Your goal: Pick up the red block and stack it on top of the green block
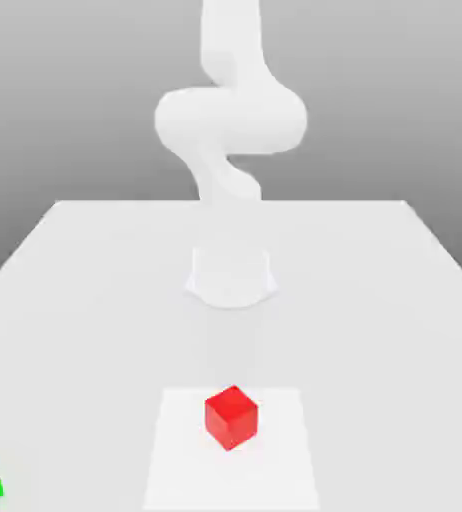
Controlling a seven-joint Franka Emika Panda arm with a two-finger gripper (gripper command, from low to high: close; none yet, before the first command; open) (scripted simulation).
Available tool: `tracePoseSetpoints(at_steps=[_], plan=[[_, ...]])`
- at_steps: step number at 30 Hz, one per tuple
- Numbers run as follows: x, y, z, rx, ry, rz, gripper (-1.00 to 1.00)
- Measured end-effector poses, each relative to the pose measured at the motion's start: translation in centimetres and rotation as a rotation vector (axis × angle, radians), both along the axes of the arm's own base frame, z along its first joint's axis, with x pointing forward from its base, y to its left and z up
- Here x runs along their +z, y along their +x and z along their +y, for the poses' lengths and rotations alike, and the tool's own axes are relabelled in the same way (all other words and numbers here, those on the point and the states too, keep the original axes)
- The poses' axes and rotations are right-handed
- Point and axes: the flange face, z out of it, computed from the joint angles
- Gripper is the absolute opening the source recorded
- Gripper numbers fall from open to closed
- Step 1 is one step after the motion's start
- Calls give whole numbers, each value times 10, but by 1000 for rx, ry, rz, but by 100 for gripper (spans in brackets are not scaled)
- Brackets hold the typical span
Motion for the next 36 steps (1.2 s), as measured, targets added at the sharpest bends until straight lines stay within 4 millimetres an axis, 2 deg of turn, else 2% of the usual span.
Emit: tracePoseSetpoints(at_steps=[4, 6, 9, 14, 19, 25, 26, 32, 36], plan=[[-99, 45, 0, 104, -70, 154, 0], [-148, 58, 0, 157, -100, 227, 0], [-221, 66, 1, 240, -137, 333, 0], [-337, 53, 2, 386, -185, 506, 0], [-438, 14, 2, 536, -213, 668, 0], [-504, 7, 1, 560, -216, 695, 0], [-513, 6, 1, 560, -216, 695, -100], [-517, 5, 1, 561, -216, 697, -100], [-491, 7, 1, 561, -216, 697, -100]])
